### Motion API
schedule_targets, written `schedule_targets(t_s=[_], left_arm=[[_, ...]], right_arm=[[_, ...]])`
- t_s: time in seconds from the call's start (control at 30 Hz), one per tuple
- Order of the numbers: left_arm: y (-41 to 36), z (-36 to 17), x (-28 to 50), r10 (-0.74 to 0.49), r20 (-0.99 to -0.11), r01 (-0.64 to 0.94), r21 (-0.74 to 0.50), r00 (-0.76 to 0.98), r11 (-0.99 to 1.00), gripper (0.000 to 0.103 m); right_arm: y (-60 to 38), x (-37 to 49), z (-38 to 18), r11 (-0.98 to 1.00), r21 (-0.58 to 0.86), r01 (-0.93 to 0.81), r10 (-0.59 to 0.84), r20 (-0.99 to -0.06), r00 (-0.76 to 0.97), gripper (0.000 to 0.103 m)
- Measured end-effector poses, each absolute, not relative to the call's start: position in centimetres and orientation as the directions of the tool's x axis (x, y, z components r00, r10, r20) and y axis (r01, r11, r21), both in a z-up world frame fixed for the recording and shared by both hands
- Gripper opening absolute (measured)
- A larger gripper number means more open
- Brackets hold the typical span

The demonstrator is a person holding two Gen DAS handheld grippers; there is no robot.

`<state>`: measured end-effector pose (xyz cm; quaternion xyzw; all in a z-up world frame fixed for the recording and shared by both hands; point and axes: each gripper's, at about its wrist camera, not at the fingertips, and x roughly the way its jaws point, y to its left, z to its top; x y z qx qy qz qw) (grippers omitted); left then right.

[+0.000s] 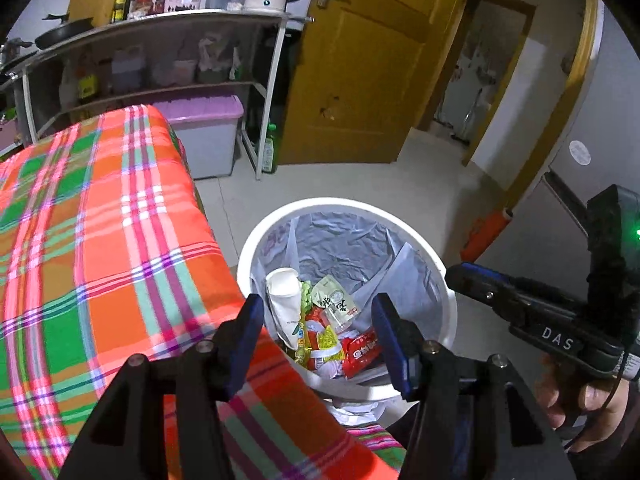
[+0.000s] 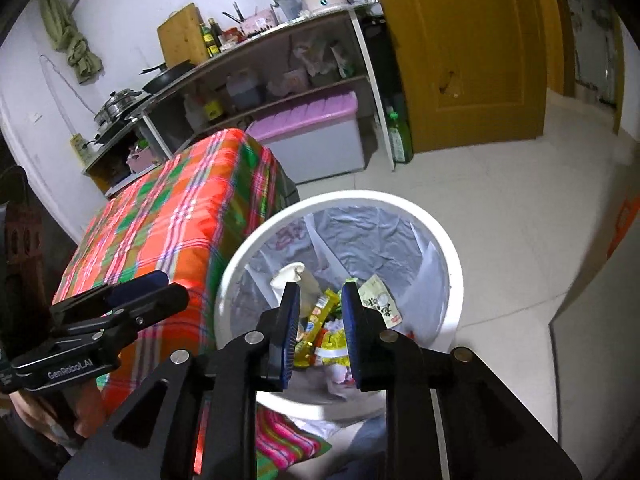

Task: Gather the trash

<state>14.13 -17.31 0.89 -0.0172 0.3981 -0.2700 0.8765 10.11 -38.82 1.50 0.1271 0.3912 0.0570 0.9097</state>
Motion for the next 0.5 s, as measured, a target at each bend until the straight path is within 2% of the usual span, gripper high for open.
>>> schedule_targets(t_s=[0.2,0.3,0.5], left_arm=[[-15.9,2.4,12.2,-0.485,-0.657,0.455,-0.235,0.577,0.859,0.058],[-15.2,3.0,10.9,-0.476,-0.646,0.446,-0.226,0.597,0.866,0.058],[-13.8,3.8,8.7,-0.459,-0.628,0.432,-0.208,0.628,0.877,0.058]], right_arm=[[-36.6,7.6,3.9,0.974,0.224,-0.039,0.181,-0.66,0.729,0.025],[-35.6,6.3,4.7,0.976,0.209,-0.057,0.182,-0.646,0.742,0.035],[-33.7,3.8,5.8,0.98,0.181,-0.087,0.182,-0.626,0.758,0.036]])
